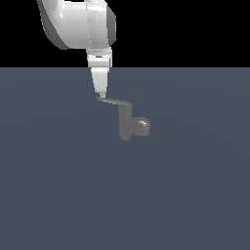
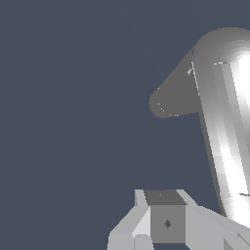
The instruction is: Turn on the faucet by rotating a designated handle.
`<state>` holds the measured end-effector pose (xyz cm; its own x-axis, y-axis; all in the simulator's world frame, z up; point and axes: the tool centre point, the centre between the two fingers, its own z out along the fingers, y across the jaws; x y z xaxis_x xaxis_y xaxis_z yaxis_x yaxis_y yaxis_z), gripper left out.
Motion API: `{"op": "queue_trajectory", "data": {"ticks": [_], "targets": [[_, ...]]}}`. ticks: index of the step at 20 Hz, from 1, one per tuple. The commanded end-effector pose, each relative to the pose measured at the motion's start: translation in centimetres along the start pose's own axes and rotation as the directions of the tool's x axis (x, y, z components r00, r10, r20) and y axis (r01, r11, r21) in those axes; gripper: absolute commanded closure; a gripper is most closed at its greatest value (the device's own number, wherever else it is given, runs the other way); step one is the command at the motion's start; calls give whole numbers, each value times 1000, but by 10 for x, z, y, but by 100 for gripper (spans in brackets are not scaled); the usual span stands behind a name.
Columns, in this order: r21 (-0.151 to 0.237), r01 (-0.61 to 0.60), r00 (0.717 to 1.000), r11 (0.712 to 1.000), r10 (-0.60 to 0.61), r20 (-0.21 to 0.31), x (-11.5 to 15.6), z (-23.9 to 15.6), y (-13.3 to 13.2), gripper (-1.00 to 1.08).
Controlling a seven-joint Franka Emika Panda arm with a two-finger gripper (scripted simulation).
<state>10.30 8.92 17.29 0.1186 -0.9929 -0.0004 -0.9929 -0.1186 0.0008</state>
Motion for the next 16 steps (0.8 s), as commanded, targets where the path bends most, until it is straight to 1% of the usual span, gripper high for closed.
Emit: {"op": "queue_trajectory", "data": {"ticks": [1, 16], "targets": [[0, 0, 1000, 1000, 0, 0, -1, 0, 5, 108], [0, 0, 1000, 1000, 0, 0, -8, 0, 43, 108]]}}
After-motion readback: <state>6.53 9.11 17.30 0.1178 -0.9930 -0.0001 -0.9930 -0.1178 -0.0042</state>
